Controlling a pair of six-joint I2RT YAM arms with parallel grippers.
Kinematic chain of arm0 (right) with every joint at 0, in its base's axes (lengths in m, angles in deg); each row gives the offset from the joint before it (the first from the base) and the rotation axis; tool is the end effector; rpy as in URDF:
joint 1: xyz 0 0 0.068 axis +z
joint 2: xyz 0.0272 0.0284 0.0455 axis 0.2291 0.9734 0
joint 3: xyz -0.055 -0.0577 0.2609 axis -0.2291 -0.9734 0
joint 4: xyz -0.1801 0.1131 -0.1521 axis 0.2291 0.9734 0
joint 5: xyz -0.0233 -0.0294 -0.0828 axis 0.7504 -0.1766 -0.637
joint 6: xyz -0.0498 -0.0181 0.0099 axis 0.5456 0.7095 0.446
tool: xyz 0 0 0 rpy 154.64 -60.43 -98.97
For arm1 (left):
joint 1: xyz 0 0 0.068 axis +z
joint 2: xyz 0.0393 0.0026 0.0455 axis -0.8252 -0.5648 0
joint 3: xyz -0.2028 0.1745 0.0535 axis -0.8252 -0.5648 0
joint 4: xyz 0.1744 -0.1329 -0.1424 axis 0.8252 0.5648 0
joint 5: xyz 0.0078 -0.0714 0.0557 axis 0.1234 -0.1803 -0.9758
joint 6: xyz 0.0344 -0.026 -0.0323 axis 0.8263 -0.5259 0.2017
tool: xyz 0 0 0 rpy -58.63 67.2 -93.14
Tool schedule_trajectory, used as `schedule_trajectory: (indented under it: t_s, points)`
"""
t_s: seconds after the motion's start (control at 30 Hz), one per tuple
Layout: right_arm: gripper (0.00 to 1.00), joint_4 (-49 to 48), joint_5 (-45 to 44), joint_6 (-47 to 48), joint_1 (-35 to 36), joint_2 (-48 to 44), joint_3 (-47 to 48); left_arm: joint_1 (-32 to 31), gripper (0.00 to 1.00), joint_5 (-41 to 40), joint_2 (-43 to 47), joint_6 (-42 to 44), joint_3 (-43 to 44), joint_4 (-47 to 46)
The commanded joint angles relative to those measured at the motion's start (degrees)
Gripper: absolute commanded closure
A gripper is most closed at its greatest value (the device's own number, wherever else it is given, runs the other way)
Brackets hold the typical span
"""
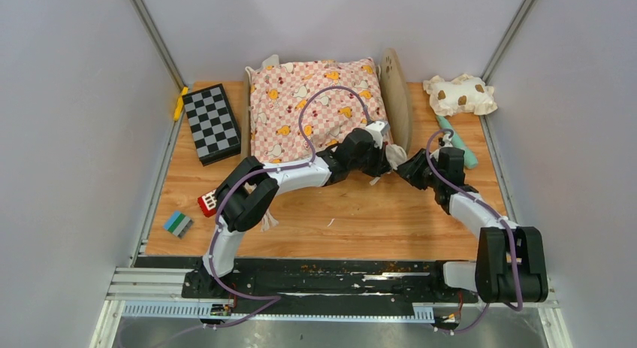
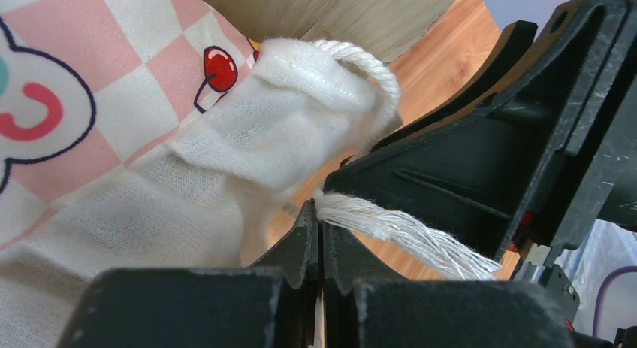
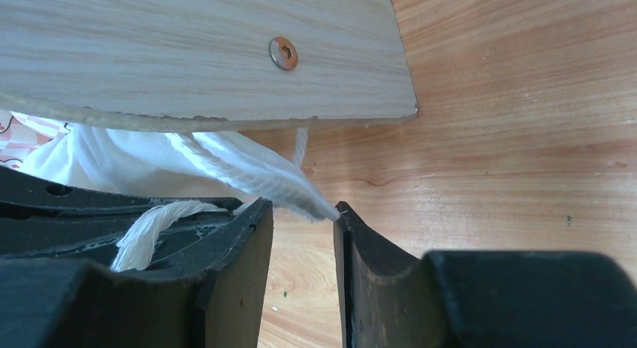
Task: Set up the pet bed
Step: Tie the ropes to the bed frame.
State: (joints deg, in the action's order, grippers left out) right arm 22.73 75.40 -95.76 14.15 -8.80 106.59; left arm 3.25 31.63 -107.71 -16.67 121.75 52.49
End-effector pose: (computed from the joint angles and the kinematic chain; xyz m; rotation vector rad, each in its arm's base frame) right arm 0.2494 0.0166 0.1842 0.5141 2.2167 0.7639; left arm 0.2915 -0.3869 0.2084 0.5025 2.1325 -1.0448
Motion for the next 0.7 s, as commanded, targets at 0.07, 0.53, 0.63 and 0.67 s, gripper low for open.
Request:
schedule_trajectory:
  t_s: [0.07, 0.53, 0.63, 0.67]
  points:
    - [0.68, -6.57, 0.96, -1.77, -0.38, 1.48, -0.02, 0.39, 1.00, 1.01, 3.58, -0.38, 0.42, -0.61]
    - [0.64, -8.15, -1.47, -2.63, -0.38, 0.92, -1.47, 0.33, 1.00, 2.58, 5.72, -1.72, -1.66, -0.96]
    - [0.65, -9.09, -1.29, -2.90, -0.38, 2.05, -1.34, 0.34, 1.00, 2.93, 6.27, -1.84, -2.18, -0.96]
    - [0.65, -9.22, -1.32, -2.91, -0.36, 2.41, -1.21, 0.33, 1.00, 3.10, 6.32, -1.90, -2.22, -1.00]
